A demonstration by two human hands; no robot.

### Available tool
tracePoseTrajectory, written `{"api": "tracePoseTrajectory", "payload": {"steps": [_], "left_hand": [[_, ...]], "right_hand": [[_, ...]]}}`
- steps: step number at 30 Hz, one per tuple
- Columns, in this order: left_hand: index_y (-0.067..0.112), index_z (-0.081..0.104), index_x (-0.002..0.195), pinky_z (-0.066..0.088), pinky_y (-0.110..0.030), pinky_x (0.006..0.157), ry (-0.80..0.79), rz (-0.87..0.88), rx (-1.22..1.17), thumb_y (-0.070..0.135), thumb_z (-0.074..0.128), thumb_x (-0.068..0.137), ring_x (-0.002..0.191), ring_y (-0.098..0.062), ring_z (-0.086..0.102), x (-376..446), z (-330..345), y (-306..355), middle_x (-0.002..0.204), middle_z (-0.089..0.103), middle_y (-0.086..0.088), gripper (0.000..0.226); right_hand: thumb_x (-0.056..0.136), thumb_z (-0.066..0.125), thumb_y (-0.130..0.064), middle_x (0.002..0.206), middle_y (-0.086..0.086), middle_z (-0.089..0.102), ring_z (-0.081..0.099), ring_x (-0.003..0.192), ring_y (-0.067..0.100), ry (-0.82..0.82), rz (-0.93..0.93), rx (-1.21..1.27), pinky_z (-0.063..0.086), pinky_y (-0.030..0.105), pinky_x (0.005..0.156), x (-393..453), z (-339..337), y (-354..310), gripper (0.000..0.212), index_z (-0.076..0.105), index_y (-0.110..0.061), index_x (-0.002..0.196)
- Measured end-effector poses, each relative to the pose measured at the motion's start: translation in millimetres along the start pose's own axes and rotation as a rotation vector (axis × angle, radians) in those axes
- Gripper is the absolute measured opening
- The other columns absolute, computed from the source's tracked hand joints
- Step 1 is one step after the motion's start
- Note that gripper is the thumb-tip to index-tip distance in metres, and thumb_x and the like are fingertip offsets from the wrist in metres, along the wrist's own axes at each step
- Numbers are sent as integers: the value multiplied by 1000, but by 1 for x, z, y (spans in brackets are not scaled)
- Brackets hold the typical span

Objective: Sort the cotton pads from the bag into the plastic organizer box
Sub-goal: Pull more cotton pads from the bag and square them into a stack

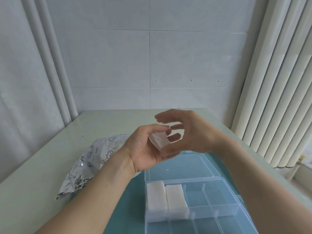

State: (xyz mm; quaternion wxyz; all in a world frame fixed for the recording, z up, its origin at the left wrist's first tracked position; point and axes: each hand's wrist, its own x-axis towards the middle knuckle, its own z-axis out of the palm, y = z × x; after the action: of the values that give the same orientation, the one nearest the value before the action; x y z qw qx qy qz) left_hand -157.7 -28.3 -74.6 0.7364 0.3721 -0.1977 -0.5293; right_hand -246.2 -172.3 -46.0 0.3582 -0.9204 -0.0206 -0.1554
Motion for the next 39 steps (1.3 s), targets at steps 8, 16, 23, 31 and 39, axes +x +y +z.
{"api": "tracePoseTrajectory", "payload": {"steps": [8,16,23,31,39], "left_hand": [[17,64,125,45,-34,75,-50,37,34,20,66,82,89,-21,52,3,-2,-1,103,61,-8,43],[14,67,107,48,-32,58,131,7,121,18,67,85,70,-22,62,-2,-1,0,83,61,-8,22],[12,67,102,40,-25,52,167,62,266,9,65,88,62,-19,56,-2,1,3,82,64,-9,15],[16,66,98,39,-21,45,148,44,320,28,67,85,63,-22,55,-7,-1,7,81,62,-10,18],[12,61,103,41,-20,43,45,-25,327,61,53,87,63,-23,56,-12,-2,11,83,62,-14,53]], "right_hand": [[62,94,-16,111,-19,69,64,101,-1,-22,-20,-33,54,30,93,0,1,-1,67,65,-30,120],[57,98,-24,126,-16,66,57,119,-7,-22,3,-26,48,27,100,0,0,-1,103,43,-38,144],[68,92,-34,102,-17,71,65,97,-5,60,45,-142,55,23,85,-1,-2,0,59,68,-26,122],[83,79,-9,79,-6,75,71,74,4,189,-21,37,56,20,72,2,1,2,15,76,-19,93],[90,72,-11,74,-4,73,66,63,4,231,12,68,55,19,66,2,-7,1,9,69,-17,84]]}}
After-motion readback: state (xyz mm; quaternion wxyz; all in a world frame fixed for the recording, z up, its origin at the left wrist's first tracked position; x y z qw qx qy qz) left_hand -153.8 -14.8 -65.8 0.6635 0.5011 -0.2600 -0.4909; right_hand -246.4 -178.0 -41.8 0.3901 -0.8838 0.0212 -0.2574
